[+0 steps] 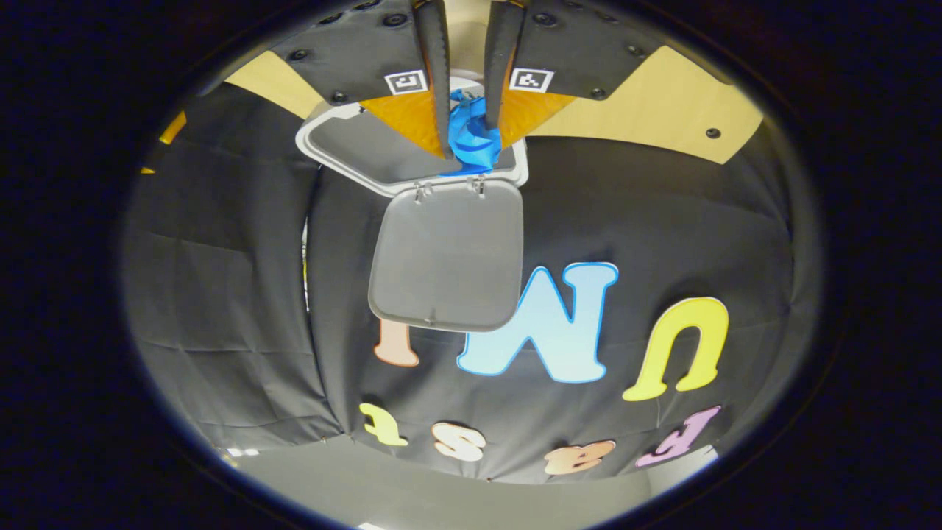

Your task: Press the lid of the desktop garbage bin to open it, pick up the crumpled paper on the desktop and throw it into the bin, then pick up the pop can on the desktop and drop it into the bin, and finally close the garbage bin lid.

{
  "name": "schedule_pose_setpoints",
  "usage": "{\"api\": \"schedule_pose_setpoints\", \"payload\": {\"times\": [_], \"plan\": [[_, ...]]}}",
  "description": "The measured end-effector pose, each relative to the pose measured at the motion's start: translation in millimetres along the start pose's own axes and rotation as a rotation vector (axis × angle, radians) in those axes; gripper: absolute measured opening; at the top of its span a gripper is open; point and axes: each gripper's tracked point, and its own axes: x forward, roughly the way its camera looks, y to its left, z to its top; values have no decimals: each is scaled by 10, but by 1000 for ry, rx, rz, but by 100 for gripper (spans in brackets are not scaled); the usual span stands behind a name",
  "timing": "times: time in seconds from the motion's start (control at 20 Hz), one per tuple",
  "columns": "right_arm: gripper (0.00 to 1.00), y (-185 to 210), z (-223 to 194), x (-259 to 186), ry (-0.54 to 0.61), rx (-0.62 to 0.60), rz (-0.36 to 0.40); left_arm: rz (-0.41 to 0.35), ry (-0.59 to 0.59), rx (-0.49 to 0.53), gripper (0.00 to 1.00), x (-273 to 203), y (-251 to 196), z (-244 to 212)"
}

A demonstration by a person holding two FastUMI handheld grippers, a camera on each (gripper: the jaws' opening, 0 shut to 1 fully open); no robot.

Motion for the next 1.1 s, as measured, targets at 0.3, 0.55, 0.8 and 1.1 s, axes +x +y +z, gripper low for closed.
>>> {"api": "schedule_pose_setpoints", "payload": {"times": [0.3, 0.55, 0.8, 1.1], "plan": [[96, -36, -10, 11, 3, 2, -21, -29, 69, 46, 39, 195, -71, -162], [96, 20, 1, -4, -1, -9, -22, -41, 89, 47, 71, 231, -114, -202], [96, 175, 31, -32, -10, -32, 3, -65, 80, 9, 87, 117, -150, -145], [96, 543, 42, -81, -15, -50, 102, -22, 37, -21, 91, -261, 151, 21]]}}
